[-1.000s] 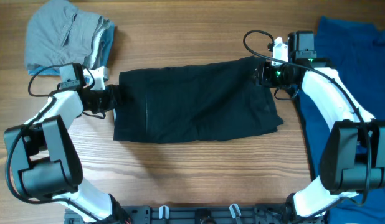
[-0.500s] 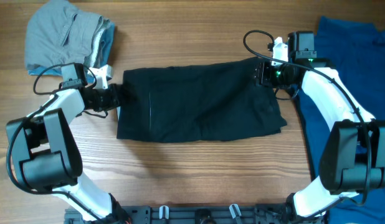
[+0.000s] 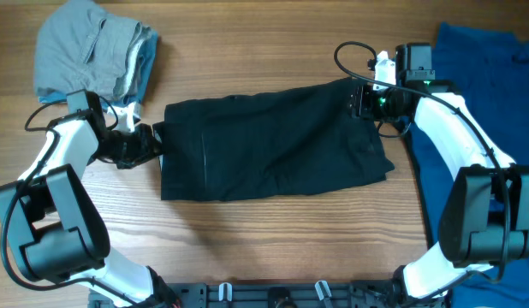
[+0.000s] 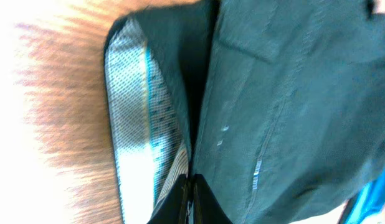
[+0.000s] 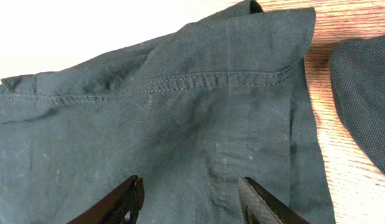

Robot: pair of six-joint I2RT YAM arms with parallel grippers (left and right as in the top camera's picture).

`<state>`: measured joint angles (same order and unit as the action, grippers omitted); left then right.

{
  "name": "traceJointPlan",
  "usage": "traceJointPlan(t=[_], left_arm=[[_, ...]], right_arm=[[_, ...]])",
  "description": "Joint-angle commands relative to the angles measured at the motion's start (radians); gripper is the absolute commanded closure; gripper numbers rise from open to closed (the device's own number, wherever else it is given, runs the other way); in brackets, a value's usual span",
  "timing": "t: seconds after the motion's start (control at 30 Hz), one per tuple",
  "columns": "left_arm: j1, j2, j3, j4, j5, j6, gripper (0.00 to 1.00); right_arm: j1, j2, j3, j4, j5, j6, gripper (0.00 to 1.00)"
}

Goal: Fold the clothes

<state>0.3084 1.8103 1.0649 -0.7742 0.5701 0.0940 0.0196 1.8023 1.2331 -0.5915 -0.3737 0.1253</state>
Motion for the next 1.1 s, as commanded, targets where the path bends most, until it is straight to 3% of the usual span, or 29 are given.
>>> traceJointPlan(t=[0.0, 0.07, 0.17, 0.37, 0.47, 0.6, 0.67, 0.77, 0.87, 1.0, 1.07], left_arm=[[-0.005, -0.013, 0.006, 0.042, -0.029, 0.014, 0.69], [-0.006, -0.013, 0.006, 0.163, -0.003, 0.014, 0.51], [-0.016, 0.003, 0.006, 0.303, -0.003, 0.006, 0.4], [-0.104, 0.084, 0.006, 0.551, 0.039, -0.005, 0.39], [-0.116, 0.143, 0.006, 0.579, -0.031, -0.005, 0.39], [-0.112, 0.189, 0.006, 0.628, -0.018, -0.055, 0.38], [-0.119, 0.189, 0.006, 0.644, 0.079, -0.057, 0.47], [-0.111, 0.185, 0.006, 0.64, 0.283, -0.058, 0.71], [-0.087, 0.179, 0.006, 0.594, 0.312, -0.058, 0.94], [-0.032, 0.083, 0.007, 0.424, 0.29, -0.065, 0.96], [-0.01, -0.017, 0.007, 0.293, 0.154, -0.065, 0.96]], right_arm=[[-0.002, -0.002, 0.003, -0.003, -0.016, -0.017, 0.48], [-0.002, -0.002, 0.003, -0.003, -0.016, -0.017, 0.48], [-0.002, -0.002, 0.003, -0.002, -0.016, -0.017, 0.48], [-0.002, -0.002, 0.003, -0.004, -0.016, -0.016, 0.48], [-0.002, -0.002, 0.003, -0.006, -0.02, 0.008, 0.48], [-0.002, -0.002, 0.003, -0.01, -0.036, 0.008, 0.47], [-0.002, -0.002, 0.003, -0.01, -0.036, 0.008, 0.47], [-0.002, -0.002, 0.003, -0.013, -0.036, 0.008, 0.48], [-0.002, -0.002, 0.003, -0.015, -0.036, 0.009, 0.48], [-0.002, -0.002, 0.003, -0.032, -0.035, 0.009, 0.48], [-0.002, -0.002, 0.003, -0.034, -0.035, 0.008, 0.48]])
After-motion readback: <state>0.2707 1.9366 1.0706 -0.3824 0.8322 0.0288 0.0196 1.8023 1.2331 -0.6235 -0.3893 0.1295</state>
